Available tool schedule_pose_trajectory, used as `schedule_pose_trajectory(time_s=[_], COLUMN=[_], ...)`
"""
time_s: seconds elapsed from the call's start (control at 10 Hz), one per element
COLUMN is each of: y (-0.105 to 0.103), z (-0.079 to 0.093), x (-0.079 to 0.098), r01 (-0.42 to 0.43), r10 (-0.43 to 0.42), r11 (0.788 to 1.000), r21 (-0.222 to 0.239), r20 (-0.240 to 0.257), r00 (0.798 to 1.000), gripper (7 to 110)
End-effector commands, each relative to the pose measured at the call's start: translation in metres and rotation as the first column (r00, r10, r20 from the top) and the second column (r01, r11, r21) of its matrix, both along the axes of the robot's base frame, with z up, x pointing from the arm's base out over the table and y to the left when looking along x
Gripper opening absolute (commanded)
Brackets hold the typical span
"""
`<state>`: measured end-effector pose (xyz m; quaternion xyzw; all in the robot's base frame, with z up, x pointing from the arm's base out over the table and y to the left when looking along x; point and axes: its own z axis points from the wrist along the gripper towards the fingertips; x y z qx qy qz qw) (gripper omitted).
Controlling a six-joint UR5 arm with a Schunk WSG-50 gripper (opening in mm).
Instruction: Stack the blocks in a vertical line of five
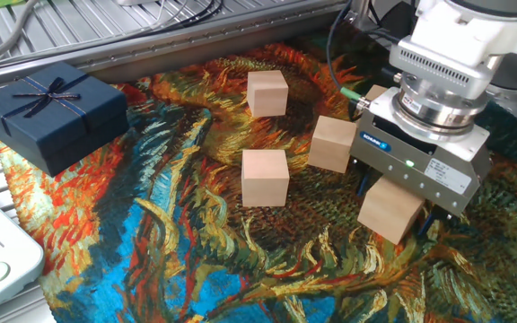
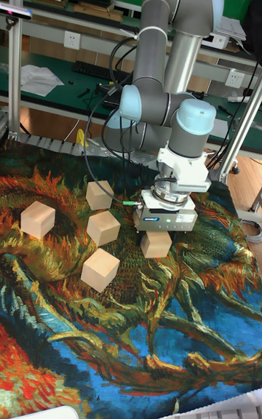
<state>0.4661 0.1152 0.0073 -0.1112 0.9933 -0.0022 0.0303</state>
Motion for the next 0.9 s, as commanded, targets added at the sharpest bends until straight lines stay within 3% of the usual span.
schedule_pose_trajectory(time_s=[0.0, 0.5, 0.8], y=[0.006, -0.001, -0.002], z=[0.002, -0.002, 0.003], x=[0.003, -0.008, -0.003], r01=[0.002, -0.010, -0.019], r10=[-0.002, 0.010, 0.019], r11=[1.000, 1.000, 1.000], r21=[0.023, -0.004, 0.014], r20=[0.001, -0.012, 0.002], r00=[1.000, 1.000, 1.000], gripper=[88, 88, 88])
